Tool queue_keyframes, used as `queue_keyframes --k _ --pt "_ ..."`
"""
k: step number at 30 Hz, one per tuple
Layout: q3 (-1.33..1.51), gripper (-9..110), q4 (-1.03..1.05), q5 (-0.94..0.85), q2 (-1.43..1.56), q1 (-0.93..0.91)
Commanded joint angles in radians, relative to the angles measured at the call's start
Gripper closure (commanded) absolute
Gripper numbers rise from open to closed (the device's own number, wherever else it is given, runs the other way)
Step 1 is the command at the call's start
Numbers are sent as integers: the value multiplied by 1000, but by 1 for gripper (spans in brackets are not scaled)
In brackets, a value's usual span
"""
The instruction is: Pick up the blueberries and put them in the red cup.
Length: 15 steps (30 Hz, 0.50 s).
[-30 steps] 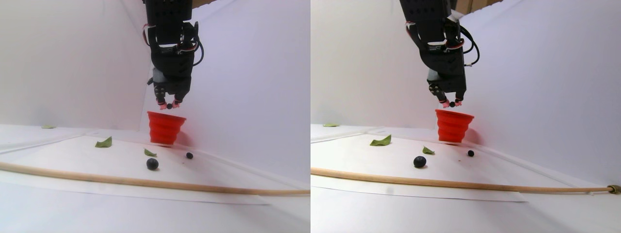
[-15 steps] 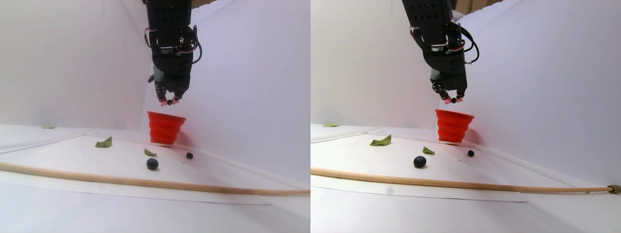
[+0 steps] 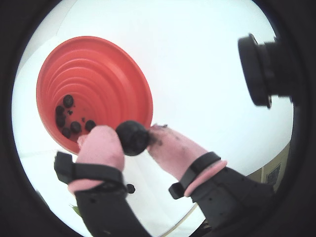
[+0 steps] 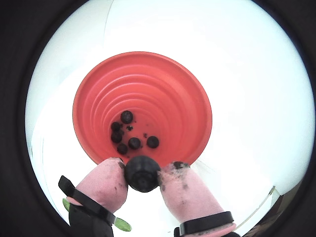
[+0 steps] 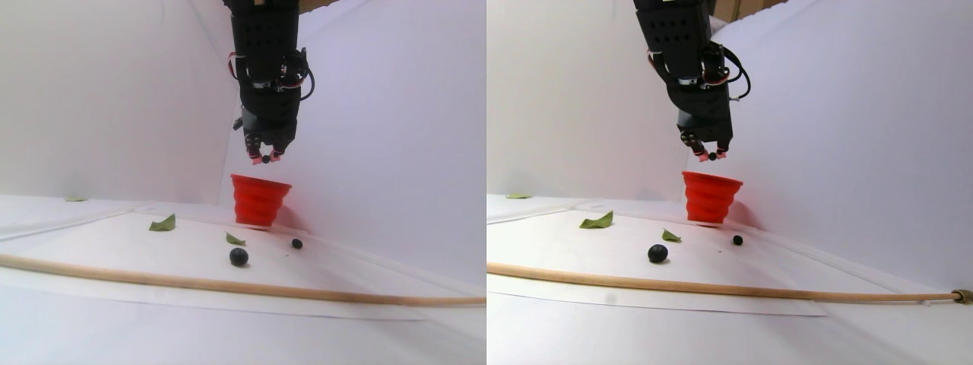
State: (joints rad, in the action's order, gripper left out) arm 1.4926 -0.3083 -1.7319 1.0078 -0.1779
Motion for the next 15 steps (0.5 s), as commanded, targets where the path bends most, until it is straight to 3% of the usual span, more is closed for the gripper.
queue_keyframes --k 1,15 --pt "-137 90 0 3 25 -44" --pt "-287 89 23 25 -77 -51"
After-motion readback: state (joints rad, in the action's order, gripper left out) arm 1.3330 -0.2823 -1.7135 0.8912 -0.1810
